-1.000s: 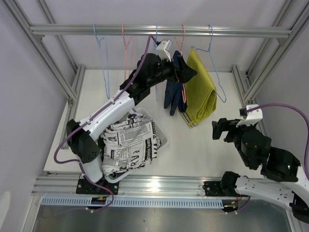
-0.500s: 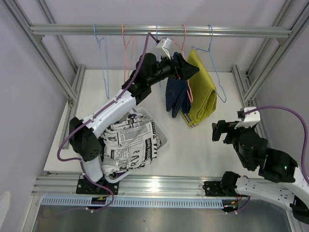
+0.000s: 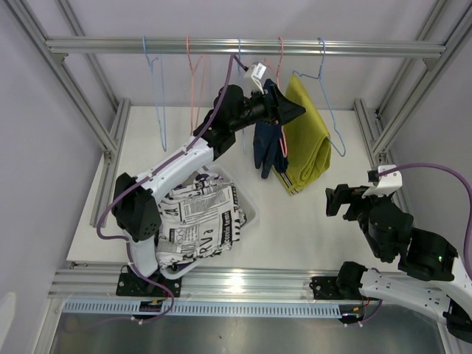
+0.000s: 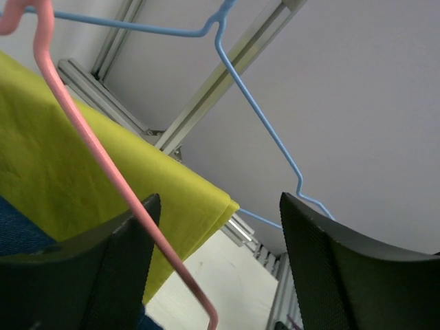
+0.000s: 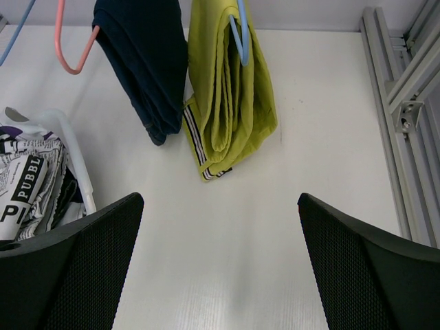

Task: Remove the trousers from the hanger
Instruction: Pick up the hanger from the clothesline, then remove the trousers from the hanger, then place the trousers in the bin.

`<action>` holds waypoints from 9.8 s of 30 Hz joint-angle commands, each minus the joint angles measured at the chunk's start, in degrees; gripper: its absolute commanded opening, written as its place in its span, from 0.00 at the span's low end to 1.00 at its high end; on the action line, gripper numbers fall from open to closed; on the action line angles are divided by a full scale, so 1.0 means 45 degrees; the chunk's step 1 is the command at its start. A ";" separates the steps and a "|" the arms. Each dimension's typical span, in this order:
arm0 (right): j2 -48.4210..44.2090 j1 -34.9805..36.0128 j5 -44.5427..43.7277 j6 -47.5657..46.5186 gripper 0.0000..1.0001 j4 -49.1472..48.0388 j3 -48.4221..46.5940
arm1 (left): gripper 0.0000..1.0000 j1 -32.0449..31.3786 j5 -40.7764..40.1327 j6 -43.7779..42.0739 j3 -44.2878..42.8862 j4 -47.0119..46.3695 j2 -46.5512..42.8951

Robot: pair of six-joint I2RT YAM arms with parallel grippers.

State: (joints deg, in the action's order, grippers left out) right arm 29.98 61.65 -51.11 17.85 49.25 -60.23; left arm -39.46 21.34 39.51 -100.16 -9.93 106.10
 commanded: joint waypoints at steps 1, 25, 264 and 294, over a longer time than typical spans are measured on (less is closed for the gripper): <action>0.0038 -0.0027 -0.0107 0.0136 0.98 -0.0203 -0.0015 | 0.70 0.0156 0.0355 0.0283 -0.0028 -0.0820 0.0074; 0.0194 -0.0028 0.0264 0.0214 0.98 -0.0535 0.0239 | 0.00 0.0547 0.1605 0.2041 -0.0340 -0.2675 -0.0219; 0.5507 0.4113 -0.2841 -0.4885 0.00 -0.4345 -0.8746 | 0.00 -0.2695 -0.3514 -0.6689 0.9424 0.6018 -1.4567; 1.1090 0.3156 0.2312 -0.1545 0.00 -0.4930 -0.7377 | 0.01 -0.2695 -1.1206 -0.9088 1.0871 0.3985 -1.9808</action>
State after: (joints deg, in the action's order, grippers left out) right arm 78.11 75.94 -44.86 8.34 31.62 -91.11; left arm -51.37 -25.93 1.52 -51.79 11.11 17.93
